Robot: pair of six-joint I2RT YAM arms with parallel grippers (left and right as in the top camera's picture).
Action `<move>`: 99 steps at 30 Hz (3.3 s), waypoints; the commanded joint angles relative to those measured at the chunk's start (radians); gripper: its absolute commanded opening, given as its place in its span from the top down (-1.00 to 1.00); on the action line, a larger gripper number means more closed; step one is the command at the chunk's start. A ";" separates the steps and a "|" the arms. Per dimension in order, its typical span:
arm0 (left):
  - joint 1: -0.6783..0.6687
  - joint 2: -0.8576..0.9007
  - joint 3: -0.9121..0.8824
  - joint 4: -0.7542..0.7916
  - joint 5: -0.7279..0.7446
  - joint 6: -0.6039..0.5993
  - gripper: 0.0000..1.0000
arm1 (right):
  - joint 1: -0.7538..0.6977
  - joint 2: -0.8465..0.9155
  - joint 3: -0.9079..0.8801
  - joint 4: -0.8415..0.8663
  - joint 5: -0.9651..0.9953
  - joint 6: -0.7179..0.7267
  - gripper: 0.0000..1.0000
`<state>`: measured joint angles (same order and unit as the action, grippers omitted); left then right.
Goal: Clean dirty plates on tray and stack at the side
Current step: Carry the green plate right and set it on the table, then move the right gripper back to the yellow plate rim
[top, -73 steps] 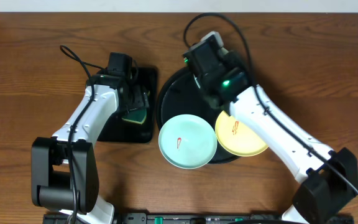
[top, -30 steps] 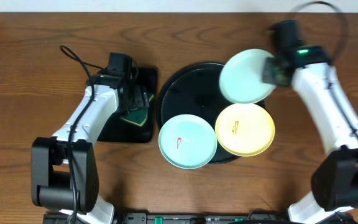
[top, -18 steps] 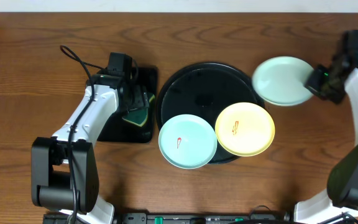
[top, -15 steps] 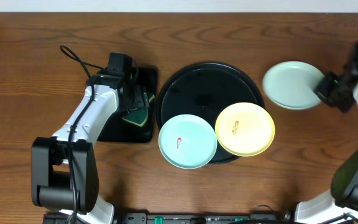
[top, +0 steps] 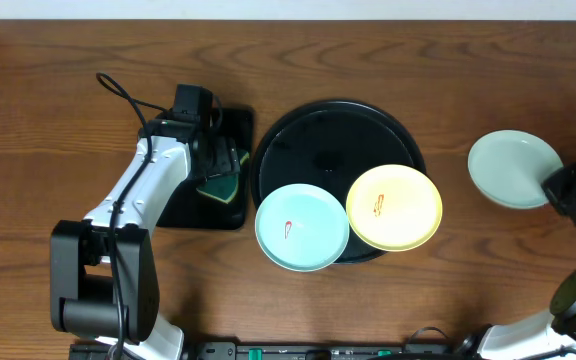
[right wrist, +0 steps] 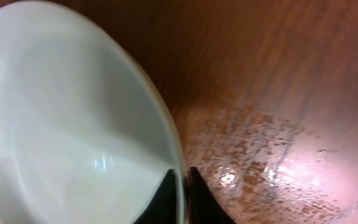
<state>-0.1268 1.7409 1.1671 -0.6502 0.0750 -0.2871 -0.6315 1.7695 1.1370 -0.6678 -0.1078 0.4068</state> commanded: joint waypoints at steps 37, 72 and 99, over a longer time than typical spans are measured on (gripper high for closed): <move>-0.003 -0.008 0.014 -0.014 0.060 0.320 -0.49 | 0.577 -0.488 -0.004 -0.215 -0.211 -0.251 0.08; -0.021 0.172 0.010 0.062 0.037 0.381 0.63 | 0.578 -0.488 -0.004 -0.261 -0.211 -0.251 0.13; -0.020 -0.053 0.051 -0.049 -0.035 0.222 0.86 | 0.627 -0.340 -0.235 -0.243 -0.034 -0.169 0.39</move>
<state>-0.1467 1.6878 1.1938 -0.6872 0.0521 -0.0521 -0.0174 1.4040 0.9192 -0.9188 -0.1673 0.2062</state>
